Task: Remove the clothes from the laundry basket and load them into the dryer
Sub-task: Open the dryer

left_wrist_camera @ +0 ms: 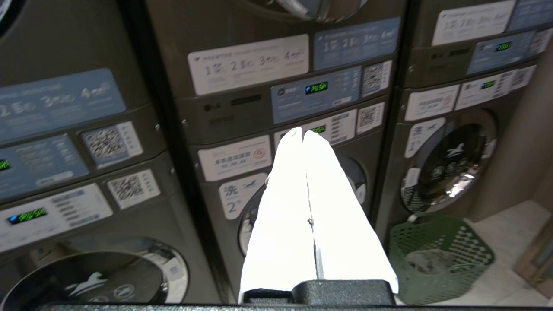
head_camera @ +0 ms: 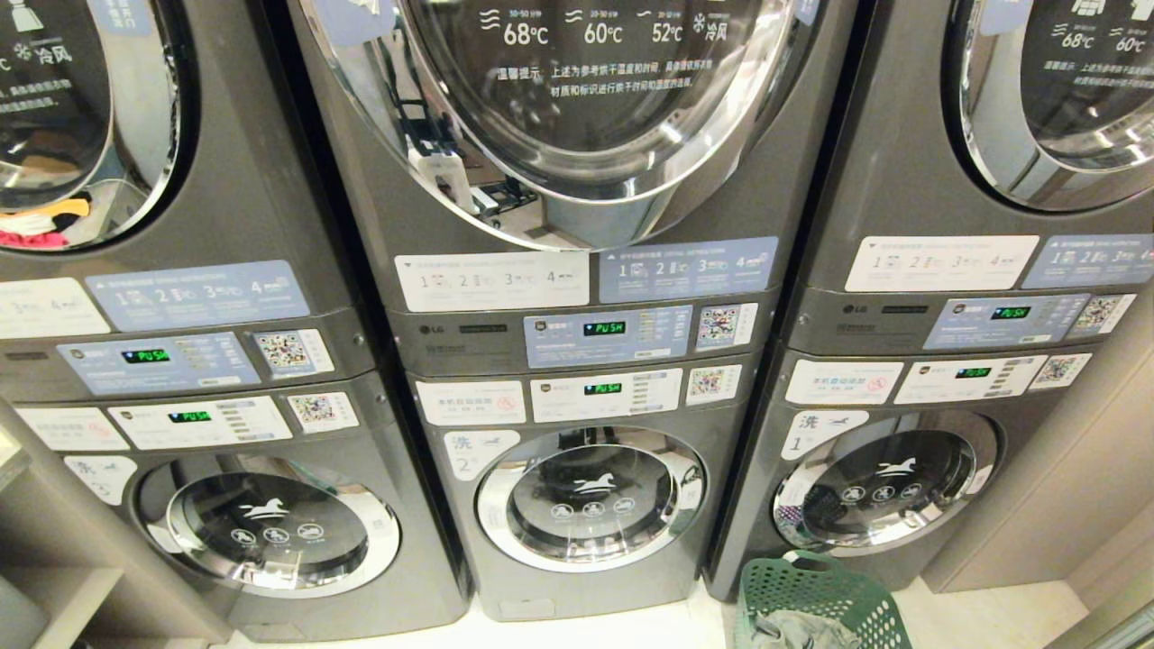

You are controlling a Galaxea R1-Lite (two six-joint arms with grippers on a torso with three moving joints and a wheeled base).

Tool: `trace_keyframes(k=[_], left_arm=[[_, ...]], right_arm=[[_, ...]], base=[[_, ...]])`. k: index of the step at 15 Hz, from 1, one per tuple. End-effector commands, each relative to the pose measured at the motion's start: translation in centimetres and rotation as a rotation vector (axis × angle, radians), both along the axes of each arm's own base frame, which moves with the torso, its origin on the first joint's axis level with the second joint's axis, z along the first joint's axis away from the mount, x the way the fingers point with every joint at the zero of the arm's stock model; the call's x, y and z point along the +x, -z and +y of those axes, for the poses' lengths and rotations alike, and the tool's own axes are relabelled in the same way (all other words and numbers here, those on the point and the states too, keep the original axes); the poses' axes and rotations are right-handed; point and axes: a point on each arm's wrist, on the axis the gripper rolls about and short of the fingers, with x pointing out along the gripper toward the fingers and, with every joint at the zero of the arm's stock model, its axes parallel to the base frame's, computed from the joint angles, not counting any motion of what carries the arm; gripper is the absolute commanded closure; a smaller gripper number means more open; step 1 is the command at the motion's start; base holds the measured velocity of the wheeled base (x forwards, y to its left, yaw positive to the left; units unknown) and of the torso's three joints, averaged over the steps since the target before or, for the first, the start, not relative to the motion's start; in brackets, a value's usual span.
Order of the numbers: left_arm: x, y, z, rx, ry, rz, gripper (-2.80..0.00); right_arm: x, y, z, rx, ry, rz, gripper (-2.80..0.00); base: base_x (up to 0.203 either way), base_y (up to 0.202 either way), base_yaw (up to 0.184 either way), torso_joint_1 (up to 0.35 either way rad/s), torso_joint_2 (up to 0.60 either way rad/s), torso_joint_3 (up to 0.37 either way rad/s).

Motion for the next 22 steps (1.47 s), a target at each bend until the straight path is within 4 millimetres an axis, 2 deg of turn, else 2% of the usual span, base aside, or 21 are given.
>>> trace_keyframes(k=[1, 4, 6, 8, 11, 14, 18, 22], left_arm=[[4.8, -4.0, -0.1, -0.008, 0.030, 0.141, 0.00], [14.4, -9.2, -0.3, -0.050, 0.069, 0.213, 0.00], [20.6, -11.1, -0.4, -0.074, 0.087, 0.211, 0.00], [25.3, -12.1, -0.9, -0.084, 0.123, 0.185, 0.00], [29.2, -12.5, -1.8, -0.087, 0.162, 0.122, 0.00], [31.9, -12.7, -2.4, -0.092, 0.152, 0.088, 0.00], [35.6, -13.5, -4.5, -0.077, 0.198, 0.041, 0.00], [37.9, -14.2, -6.3, -0.071, 0.239, -0.008, 0.00]], right_arm=[[0.0, 0.0, 0.0, 0.000, 0.000, 0.002, -2.80], [0.0, 0.0, 0.0, 0.005, 0.001, 0.001, -2.80], [0.0, 0.0, 0.0, 0.008, 0.001, 0.002, -2.80], [0.0, 0.0, 0.0, 0.008, 0.001, 0.003, -2.80], [0.0, 0.0, 0.0, 0.006, 0.001, 0.001, -2.80], [0.0, 0.0, 0.0, 0.007, 0.001, 0.003, -2.80], [0.0, 0.0, 0.0, 0.008, 0.001, 0.001, -2.80], [0.0, 0.0, 0.0, 0.008, 0.001, 0.001, -2.80]], base=[[0.000, 0.000, 0.000, 0.000, 0.00, 0.000], [0.000, 0.000, 0.000, 0.000, 0.00, 0.000], [0.000, 0.000, 0.000, 0.000, 0.00, 0.000], [0.000, 0.000, 0.000, 0.000, 0.00, 0.000], [0.000, 0.000, 0.000, 0.000, 0.00, 0.000], [0.000, 0.000, 0.000, 0.000, 0.00, 0.000], [0.000, 0.000, 0.000, 0.000, 0.00, 0.000], [0.000, 0.000, 0.000, 0.000, 0.00, 0.000]])
